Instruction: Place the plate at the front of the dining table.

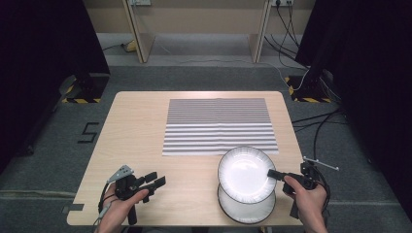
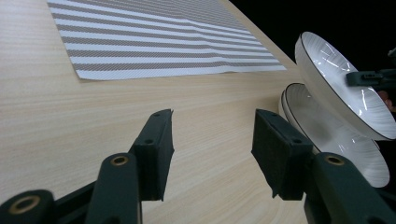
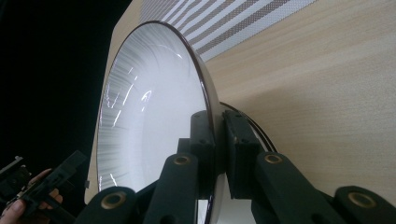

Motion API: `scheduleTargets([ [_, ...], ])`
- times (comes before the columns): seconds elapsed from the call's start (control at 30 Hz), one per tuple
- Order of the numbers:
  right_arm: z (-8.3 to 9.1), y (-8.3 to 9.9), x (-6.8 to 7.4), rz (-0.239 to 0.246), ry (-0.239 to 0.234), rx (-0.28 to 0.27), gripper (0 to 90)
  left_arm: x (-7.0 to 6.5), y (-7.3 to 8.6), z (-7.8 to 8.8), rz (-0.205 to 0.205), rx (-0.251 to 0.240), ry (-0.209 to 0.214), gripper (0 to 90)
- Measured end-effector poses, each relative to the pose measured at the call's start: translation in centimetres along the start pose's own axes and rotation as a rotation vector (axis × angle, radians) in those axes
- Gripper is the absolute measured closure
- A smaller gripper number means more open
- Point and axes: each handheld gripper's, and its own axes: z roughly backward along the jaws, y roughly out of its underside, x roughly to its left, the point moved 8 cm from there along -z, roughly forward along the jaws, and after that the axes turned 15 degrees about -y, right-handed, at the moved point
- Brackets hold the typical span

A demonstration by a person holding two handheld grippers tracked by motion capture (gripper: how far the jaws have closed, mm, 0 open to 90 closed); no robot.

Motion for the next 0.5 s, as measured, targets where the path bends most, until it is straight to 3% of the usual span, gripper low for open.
scheduleTargets([
  [0.5, -0.2, -1.1, 0.4, 0.0, -0.006, -0.011, 82.8, 2.3, 1.0, 0.5, 0.039, -0.003, -0.041, 46.6],
])
